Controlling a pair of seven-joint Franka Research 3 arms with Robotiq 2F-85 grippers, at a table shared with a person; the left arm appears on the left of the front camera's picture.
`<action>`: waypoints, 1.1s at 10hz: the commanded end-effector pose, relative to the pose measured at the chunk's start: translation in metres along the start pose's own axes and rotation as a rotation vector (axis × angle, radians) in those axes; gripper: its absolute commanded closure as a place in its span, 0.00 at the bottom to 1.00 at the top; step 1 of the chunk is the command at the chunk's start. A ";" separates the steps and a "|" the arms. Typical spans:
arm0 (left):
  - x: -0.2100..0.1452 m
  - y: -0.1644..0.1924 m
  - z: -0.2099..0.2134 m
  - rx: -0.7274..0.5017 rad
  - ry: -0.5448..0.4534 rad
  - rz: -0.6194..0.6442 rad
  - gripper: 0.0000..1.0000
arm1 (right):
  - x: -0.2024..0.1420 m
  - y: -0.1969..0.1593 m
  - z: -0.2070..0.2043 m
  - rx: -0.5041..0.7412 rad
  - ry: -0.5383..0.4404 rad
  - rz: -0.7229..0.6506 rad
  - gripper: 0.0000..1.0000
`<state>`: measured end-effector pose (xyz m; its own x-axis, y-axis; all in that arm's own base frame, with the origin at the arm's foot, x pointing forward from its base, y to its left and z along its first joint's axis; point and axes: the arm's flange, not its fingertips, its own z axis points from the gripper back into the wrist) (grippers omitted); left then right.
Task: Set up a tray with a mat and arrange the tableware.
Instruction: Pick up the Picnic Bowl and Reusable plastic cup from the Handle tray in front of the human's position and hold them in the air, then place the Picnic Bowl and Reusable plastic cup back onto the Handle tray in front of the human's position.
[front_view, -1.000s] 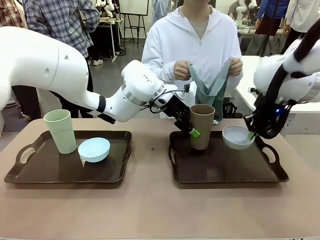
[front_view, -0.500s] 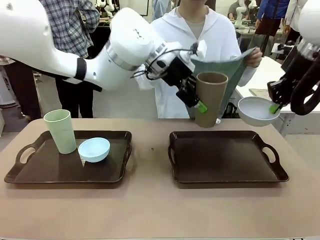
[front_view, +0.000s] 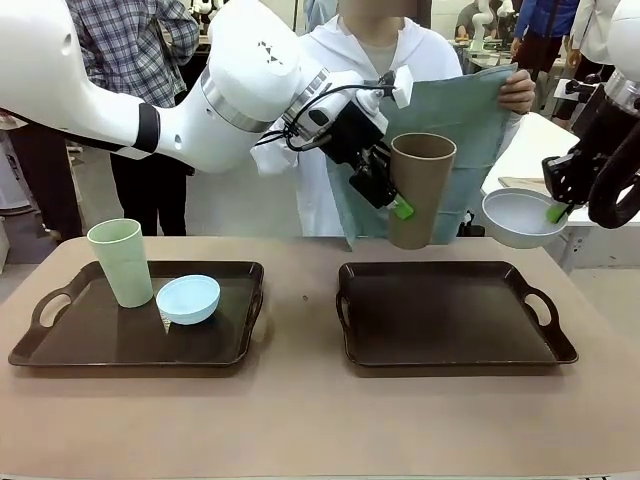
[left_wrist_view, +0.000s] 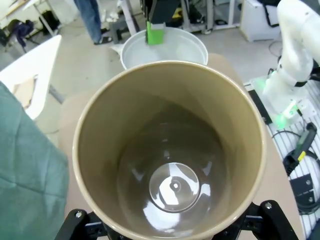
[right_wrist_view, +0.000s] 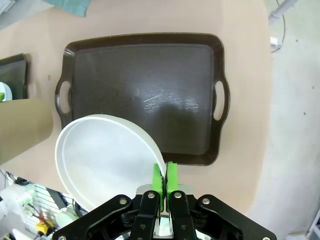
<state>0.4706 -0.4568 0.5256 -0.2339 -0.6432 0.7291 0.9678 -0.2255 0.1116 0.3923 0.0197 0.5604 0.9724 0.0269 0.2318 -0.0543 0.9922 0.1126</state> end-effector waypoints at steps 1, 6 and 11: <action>0.002 0.002 0.002 -0.008 -0.006 -0.011 1.00 | -0.001 0.001 0.000 -0.001 0.000 0.010 1.00; 0.002 0.002 0.002 -0.008 -0.006 -0.011 1.00 | -0.001 0.001 0.000 -0.001 0.000 0.010 1.00; 0.002 0.002 0.002 -0.008 -0.006 -0.011 1.00 | -0.001 0.001 0.000 -0.001 0.000 0.010 1.00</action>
<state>0.4722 -0.4585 0.5250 -0.2342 -0.6422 0.7299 0.9677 -0.2263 0.1114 0.3920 0.0215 0.5606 0.9721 0.0312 0.2324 -0.0588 0.9919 0.1126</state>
